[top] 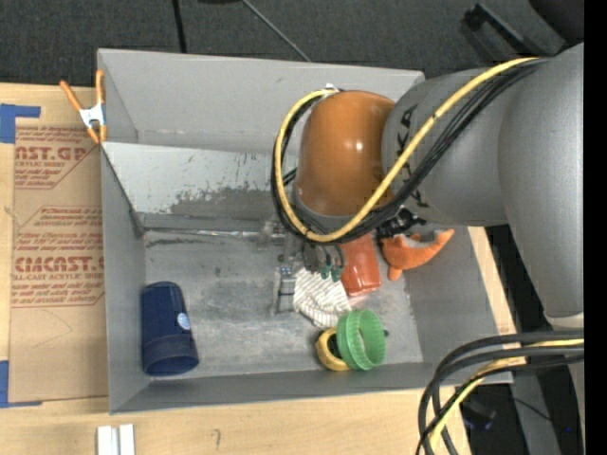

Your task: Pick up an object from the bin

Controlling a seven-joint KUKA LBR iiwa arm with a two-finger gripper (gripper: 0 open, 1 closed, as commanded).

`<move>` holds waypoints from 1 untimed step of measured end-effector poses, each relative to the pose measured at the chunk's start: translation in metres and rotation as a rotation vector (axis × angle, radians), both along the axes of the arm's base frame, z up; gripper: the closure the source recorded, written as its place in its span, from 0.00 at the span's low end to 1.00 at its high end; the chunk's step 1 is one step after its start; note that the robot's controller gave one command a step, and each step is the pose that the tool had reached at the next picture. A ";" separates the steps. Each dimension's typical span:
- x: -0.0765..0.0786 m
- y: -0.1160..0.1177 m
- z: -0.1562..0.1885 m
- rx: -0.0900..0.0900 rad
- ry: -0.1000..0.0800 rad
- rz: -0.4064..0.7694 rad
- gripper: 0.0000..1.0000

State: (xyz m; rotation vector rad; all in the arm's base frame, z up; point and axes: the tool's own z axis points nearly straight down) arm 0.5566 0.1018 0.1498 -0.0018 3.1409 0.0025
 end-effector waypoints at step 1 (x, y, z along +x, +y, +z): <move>0.009 -0.029 -0.018 -0.001 -0.002 0.073 0.00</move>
Offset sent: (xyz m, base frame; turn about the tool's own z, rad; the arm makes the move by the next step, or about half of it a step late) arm 0.0001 -0.0904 -0.0595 -0.1494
